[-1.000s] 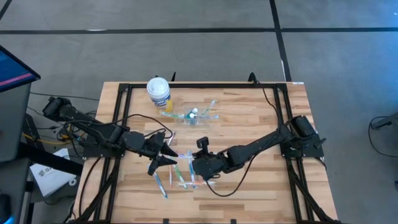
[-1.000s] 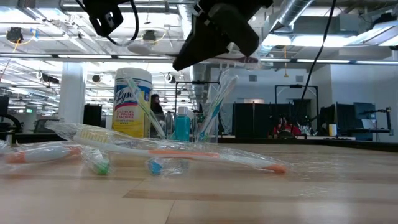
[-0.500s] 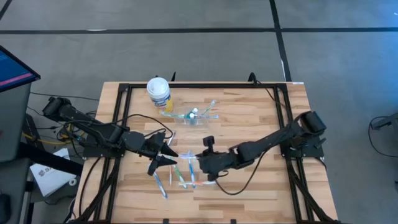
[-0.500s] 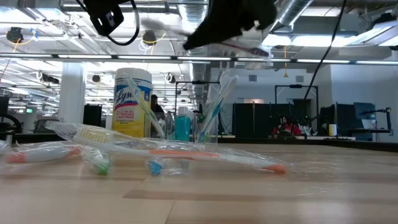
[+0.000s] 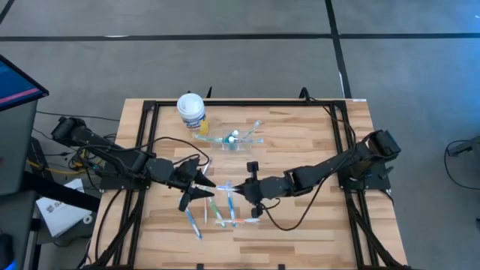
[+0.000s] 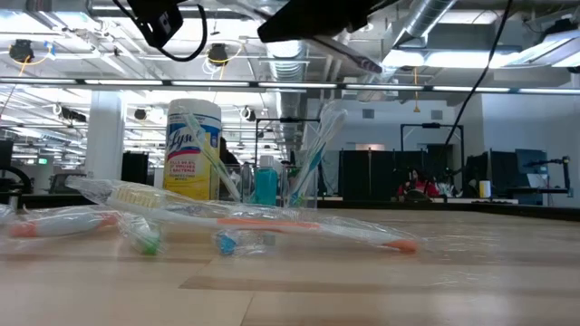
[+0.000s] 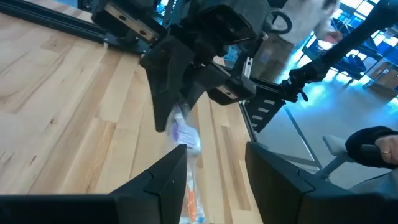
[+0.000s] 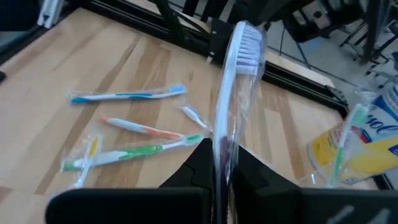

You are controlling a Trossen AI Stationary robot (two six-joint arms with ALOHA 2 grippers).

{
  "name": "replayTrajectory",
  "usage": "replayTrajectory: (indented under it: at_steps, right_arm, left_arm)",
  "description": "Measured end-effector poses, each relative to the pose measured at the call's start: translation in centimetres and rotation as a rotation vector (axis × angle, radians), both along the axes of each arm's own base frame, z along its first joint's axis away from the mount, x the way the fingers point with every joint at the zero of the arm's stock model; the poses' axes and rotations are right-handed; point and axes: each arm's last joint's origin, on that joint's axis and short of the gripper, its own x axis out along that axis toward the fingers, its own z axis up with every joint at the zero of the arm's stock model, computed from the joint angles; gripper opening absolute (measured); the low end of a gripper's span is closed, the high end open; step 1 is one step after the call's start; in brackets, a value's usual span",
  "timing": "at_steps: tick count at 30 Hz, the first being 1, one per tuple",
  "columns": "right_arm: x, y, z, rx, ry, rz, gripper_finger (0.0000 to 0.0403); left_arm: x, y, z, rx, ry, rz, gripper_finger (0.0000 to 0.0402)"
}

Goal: Pick & Place toothbrushing station
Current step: Put the purple toothbrush into the transparent organizer

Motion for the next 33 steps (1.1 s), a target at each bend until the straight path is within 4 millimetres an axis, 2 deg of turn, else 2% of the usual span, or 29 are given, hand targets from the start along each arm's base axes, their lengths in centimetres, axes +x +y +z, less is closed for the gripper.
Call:
replayTrajectory:
  at_steps: [15, 25, 33]
  right_arm:
    - [-0.3, 0.3, 0.1, 0.053, 0.029, 0.061, 0.0013]
    - [-1.4, 0.4, 2.0, 0.062, -0.004, 0.063, 0.0013]
    - [-1.2, 0.1, 2.7, 0.076, -0.065, 0.055, 0.0013]
  left_arm:
    - [0.0, 0.0, 0.0, 0.008, -0.004, 0.004, 0.0158]
    - [0.0, 0.0, 0.1, 0.025, -0.012, 0.000, 0.0158]
    - [0.0, 0.1, 0.1, 0.032, -0.020, 0.014, 0.0158]
